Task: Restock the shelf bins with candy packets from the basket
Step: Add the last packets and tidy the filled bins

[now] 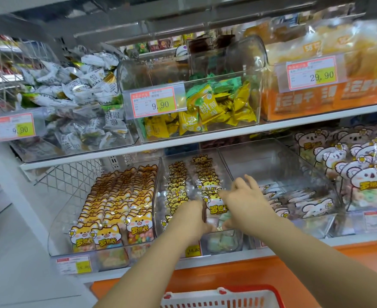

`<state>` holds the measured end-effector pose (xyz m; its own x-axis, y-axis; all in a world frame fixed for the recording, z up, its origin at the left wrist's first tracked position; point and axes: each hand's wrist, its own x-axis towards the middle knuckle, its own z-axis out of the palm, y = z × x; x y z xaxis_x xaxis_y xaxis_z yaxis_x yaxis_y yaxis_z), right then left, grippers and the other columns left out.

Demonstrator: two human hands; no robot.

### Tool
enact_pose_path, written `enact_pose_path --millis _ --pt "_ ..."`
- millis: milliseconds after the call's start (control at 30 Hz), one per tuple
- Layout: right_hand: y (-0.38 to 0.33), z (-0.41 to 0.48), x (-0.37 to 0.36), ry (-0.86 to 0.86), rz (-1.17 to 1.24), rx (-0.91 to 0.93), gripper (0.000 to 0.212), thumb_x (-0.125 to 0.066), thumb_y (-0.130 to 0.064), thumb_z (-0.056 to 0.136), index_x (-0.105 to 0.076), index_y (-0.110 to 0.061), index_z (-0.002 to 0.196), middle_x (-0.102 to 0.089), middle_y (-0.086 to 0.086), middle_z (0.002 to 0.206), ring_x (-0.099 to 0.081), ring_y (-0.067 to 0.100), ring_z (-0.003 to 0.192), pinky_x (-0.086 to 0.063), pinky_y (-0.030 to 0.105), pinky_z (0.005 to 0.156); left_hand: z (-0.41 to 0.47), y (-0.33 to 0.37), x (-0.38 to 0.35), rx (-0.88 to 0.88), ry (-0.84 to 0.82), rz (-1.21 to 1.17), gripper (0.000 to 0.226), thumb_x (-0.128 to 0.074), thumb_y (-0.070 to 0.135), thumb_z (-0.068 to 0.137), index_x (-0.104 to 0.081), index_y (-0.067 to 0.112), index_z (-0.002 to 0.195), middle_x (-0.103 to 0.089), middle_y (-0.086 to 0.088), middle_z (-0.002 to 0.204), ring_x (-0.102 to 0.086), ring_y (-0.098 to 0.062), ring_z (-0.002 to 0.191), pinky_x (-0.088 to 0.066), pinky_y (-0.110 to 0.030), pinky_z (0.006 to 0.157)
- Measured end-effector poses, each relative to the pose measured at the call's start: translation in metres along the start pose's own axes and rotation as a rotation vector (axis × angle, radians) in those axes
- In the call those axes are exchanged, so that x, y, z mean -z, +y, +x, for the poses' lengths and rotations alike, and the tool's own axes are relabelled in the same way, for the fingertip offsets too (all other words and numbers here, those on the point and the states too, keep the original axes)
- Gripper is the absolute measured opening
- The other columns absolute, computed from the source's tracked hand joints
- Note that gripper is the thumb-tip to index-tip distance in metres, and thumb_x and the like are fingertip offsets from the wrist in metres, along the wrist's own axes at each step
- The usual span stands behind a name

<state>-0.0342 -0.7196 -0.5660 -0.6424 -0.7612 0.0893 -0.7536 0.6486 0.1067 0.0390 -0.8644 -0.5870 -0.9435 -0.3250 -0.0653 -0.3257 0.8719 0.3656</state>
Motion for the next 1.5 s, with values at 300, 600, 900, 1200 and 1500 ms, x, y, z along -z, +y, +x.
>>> enact_pose_path --millis 300,600,900,1200,1500 --pt "0.01 0.013 0.017 -0.261 0.218 0.066 0.029 -0.056 -0.04 0.097 -0.048 -0.014 0.108 -0.056 0.005 0.111 -0.033 0.026 0.134 0.008 0.069 0.115 0.003 -0.013 0.013 0.061 -0.337 -0.255 0.042 -0.067 0.056 0.086 -0.056 0.016 0.082 -0.049 0.004 0.074 -0.046 -0.016 0.072 -0.031 -0.033 0.064" --pt "-0.004 0.027 0.011 -0.333 -0.079 0.024 0.02 -0.056 -0.032 0.1 -0.049 -0.015 0.093 -0.052 0.001 0.097 -0.034 0.029 0.135 0.013 0.077 0.107 0.007 -0.008 0.002 0.09 -0.446 -0.24 0.046 -0.066 0.032 0.088 -0.053 0.001 0.119 -0.028 0.011 0.113 -0.041 -0.026 0.124 -0.034 -0.032 0.063" --pt "-0.007 0.024 -0.008 -0.247 -0.156 0.003 0.028 -0.06 -0.018 0.094 -0.043 -0.018 0.071 -0.058 0.01 0.129 -0.035 0.025 0.138 0.022 0.077 0.099 -0.009 -0.013 -0.021 0.011 -0.286 -0.254 0.022 -0.058 0.032 0.093 -0.047 0.012 0.091 -0.049 -0.002 0.078 -0.048 -0.021 0.07 -0.037 -0.035 0.066" --pt "-0.016 0.025 0.004 -0.298 -0.212 -0.01 0.03 -0.057 -0.013 0.095 -0.046 -0.016 0.068 -0.047 -0.001 0.076 -0.045 0.028 0.124 0.018 0.078 0.104 -0.014 -0.009 -0.016 0.043 -0.069 -0.424 0.04 -0.072 0.03 0.09 -0.038 0.019 0.073 -0.036 0.002 0.067 -0.033 -0.014 0.06 -0.026 -0.031 0.059" --pt "-0.017 0.025 -0.012 -0.205 -0.215 -0.032 0.009 -0.055 -0.011 0.094 -0.061 -0.016 0.092 -0.062 0.002 0.103 -0.037 0.028 0.136 0.024 0.074 0.1 -0.002 -0.007 -0.025 0.092 0.06 -0.354 0.034 -0.075 0.023 0.086 -0.045 0.023 0.069 -0.045 0.006 0.063 -0.038 -0.009 0.053 -0.028 -0.018 0.044"
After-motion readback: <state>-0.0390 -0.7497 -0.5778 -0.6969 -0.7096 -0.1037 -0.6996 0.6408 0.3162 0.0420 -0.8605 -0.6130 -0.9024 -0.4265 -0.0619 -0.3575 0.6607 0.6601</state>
